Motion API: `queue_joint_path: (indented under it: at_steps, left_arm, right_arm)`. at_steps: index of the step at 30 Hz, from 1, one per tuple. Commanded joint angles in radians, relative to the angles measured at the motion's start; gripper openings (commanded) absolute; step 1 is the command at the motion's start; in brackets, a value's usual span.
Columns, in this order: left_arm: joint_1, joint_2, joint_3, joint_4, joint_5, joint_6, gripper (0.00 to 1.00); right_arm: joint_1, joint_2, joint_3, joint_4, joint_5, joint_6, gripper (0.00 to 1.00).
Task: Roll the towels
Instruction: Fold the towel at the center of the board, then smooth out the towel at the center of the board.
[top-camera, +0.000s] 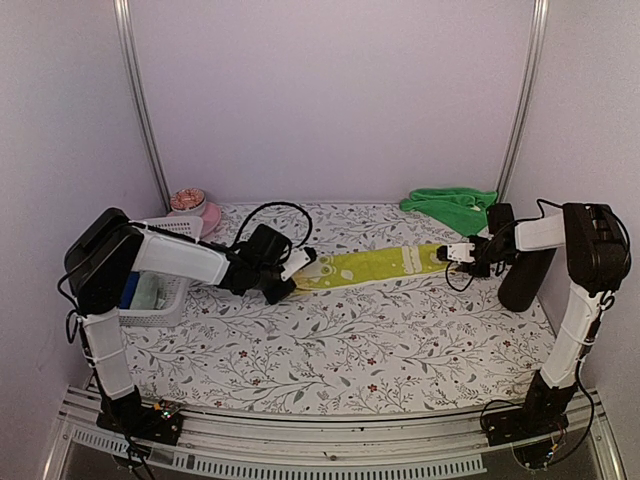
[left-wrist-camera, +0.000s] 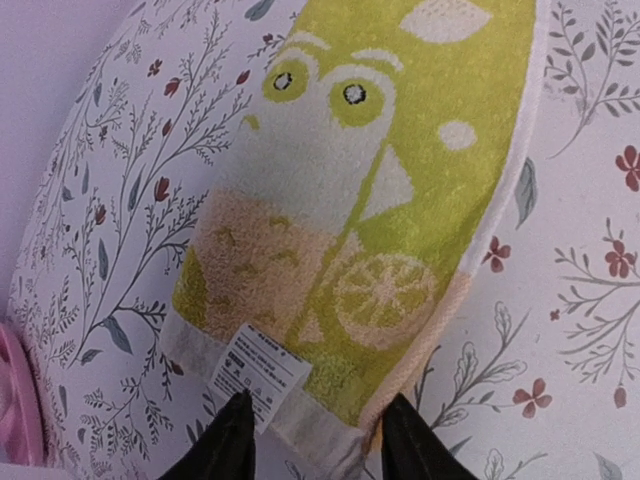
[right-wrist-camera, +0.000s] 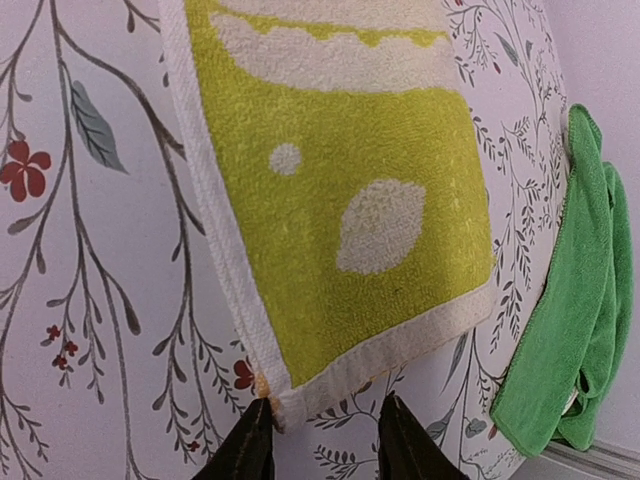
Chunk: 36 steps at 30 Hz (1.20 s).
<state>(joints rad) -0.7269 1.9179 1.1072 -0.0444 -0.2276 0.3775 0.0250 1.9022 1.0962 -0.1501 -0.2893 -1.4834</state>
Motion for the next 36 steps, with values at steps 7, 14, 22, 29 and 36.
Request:
queue_joint_path:
  at_steps: [7, 14, 22, 29, 36]
  left_arm:
    - [-0.016, -0.061, -0.003, -0.111, -0.138, -0.048, 0.68]
    - [0.000, -0.143, -0.029, -0.186, -0.201, -0.084, 0.94]
    - [0.076, -0.193, 0.024, -0.110, -0.124, -0.185, 0.75]
    - [0.076, 0.090, 0.272, -0.153, -0.131, -0.231, 0.29]
    - [0.079, 0.237, 0.363, -0.163, -0.136, -0.253, 0.14]
  right_arm:
    - [-0.009, -0.106, 0.023, -0.108, 0.057, -0.008, 0.69]
    - [-0.016, -0.170, 0.144, -0.286, 0.011, 0.075, 0.80]
    - [0.018, -0.114, 0.315, -0.275, -0.133, 0.550, 0.53]
    - [0.057, 0.128, 0.478, -0.254, 0.005, 0.886, 0.03]
    - [0.056, 0.229, 0.509, -0.243, 0.071, 0.978, 0.03]
